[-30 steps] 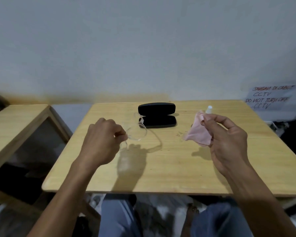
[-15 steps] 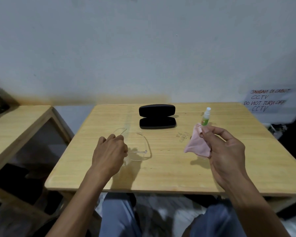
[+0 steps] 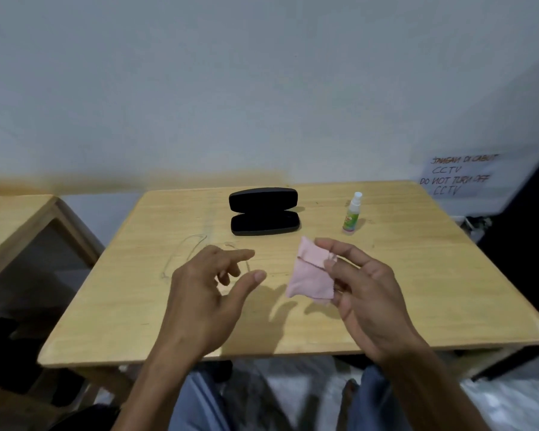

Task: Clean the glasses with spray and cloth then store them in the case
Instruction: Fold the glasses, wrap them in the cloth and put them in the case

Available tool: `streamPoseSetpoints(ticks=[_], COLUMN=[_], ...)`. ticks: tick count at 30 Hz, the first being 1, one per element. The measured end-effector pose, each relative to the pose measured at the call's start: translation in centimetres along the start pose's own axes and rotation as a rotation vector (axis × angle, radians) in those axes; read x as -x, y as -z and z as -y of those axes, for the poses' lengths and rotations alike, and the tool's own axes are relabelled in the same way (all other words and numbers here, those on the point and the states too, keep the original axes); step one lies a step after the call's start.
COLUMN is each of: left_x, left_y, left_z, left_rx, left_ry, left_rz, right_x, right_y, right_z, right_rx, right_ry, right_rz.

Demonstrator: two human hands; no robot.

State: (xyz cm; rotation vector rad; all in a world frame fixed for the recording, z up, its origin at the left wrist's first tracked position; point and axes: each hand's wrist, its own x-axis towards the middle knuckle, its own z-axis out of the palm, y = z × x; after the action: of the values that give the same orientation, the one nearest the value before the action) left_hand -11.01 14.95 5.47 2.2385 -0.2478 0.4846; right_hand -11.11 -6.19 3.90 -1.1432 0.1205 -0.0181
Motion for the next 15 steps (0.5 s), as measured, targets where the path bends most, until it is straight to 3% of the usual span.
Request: streamPoseSetpoints(ticks=[8, 12, 15], left_x=[-0.8, -1.1, -1.4], left_y=[-3.2, -3.4, -3.4], left_z=[-2.6, -2.8, -2.9], left_rx=[0.112, 0.166, 0.360], left_ry=[-0.066, 0.015, 0.157], left_rz=[0.005, 0.003, 0.037], right_x=[0.7, 0.8, 0.6], right_y=[-0.3, -0.1, 0.3], right_z=[0.2, 0.4, 0.6], right_rx=[0.240, 0.312, 0.400], right_ry=[0.078, 0.100, 0.168], right_rz=[0.059, 0.045, 0.028])
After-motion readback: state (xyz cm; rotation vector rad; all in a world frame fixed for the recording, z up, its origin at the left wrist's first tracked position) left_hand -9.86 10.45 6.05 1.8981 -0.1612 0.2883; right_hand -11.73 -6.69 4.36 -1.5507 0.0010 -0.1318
